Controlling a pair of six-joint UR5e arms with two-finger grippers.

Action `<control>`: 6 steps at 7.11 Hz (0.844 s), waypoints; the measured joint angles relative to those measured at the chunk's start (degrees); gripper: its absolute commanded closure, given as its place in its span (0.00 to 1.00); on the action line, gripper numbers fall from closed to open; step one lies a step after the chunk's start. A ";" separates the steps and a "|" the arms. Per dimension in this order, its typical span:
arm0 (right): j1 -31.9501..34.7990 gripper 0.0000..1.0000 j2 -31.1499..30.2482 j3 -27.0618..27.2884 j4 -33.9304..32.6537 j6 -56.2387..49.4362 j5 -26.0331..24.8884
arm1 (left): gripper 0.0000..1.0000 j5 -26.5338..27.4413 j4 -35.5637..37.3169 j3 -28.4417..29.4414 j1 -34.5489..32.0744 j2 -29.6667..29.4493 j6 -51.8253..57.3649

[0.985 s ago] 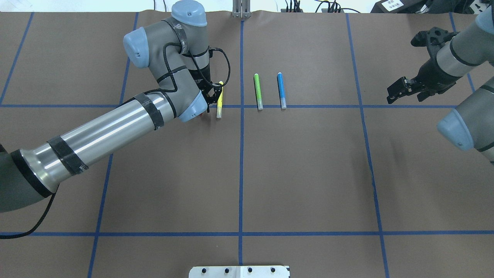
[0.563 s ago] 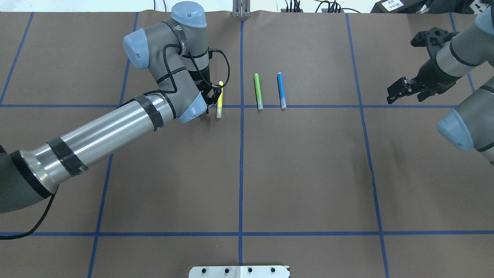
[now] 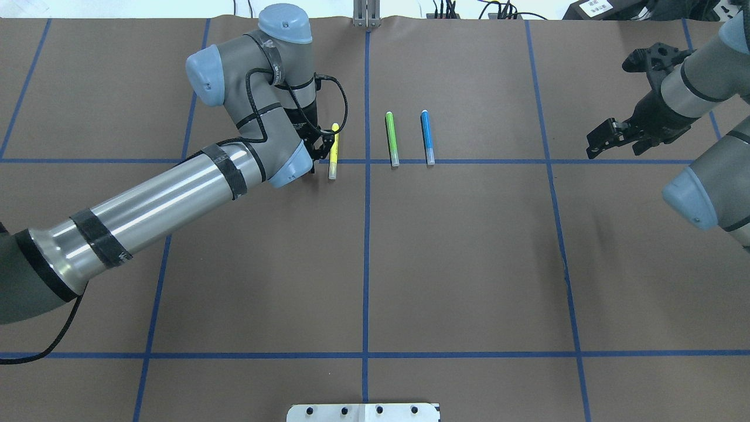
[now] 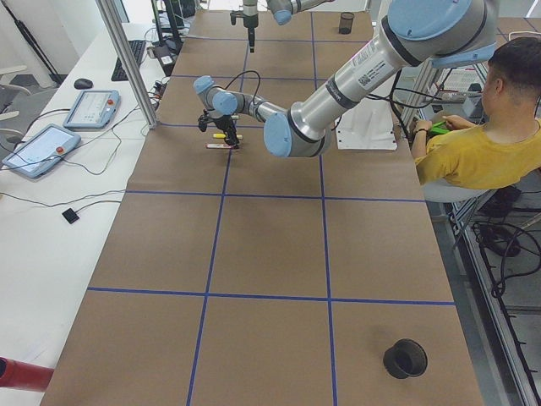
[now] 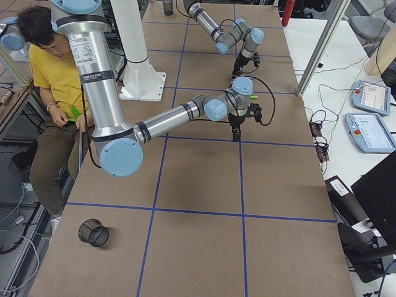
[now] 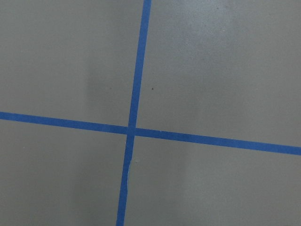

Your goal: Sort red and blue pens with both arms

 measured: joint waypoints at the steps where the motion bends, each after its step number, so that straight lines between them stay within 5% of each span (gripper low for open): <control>1: -0.11 0.01 0.00 0.00 0.00 -0.01 -0.18 | 0.63 0.00 -0.15 0.00 -0.01 0.09 0.00; 2: -0.13 0.01 0.00 0.00 -0.02 0.01 -0.25 | 0.69 0.00 -0.21 -0.05 -0.01 0.11 -0.06; 4: -0.17 0.01 0.00 0.00 0.02 0.01 -0.29 | 0.98 0.00 -0.24 -0.23 0.00 0.17 -0.10; 6: -0.17 0.01 0.00 -0.01 0.02 -0.01 -0.30 | 1.00 0.00 -0.26 -0.78 0.00 0.46 -0.07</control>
